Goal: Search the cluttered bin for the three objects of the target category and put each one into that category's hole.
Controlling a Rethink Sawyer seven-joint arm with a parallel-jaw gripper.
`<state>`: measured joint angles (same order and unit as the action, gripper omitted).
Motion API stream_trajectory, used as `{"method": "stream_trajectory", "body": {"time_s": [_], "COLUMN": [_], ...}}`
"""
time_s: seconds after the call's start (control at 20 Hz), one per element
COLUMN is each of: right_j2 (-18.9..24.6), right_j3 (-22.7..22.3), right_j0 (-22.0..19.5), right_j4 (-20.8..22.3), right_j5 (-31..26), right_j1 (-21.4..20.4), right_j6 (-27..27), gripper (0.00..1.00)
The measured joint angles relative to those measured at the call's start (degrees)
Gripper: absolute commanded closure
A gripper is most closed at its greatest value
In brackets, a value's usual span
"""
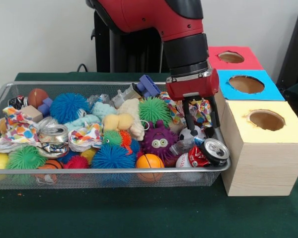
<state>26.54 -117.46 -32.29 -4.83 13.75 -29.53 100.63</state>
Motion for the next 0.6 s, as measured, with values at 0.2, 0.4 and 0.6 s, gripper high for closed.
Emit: {"method": "stream_trajectory", "body": {"time_s": [0.2, 0.4, 0.6], "right_j2": [0.1, -0.2, -1.9], "right_j3": [0.5, 1.2, 1.5], "right_j0": [-0.6, -0.4, 1.4], "right_j4": [0.0, -0.3, -2.3], "right_j5": [0.0, 0.0, 0.0], "right_j1": [1.1, 2.0, 2.6], "right_j6": [0.0, 0.0, 0.0], "gripper": [0.00, 0.00, 0.00]}}
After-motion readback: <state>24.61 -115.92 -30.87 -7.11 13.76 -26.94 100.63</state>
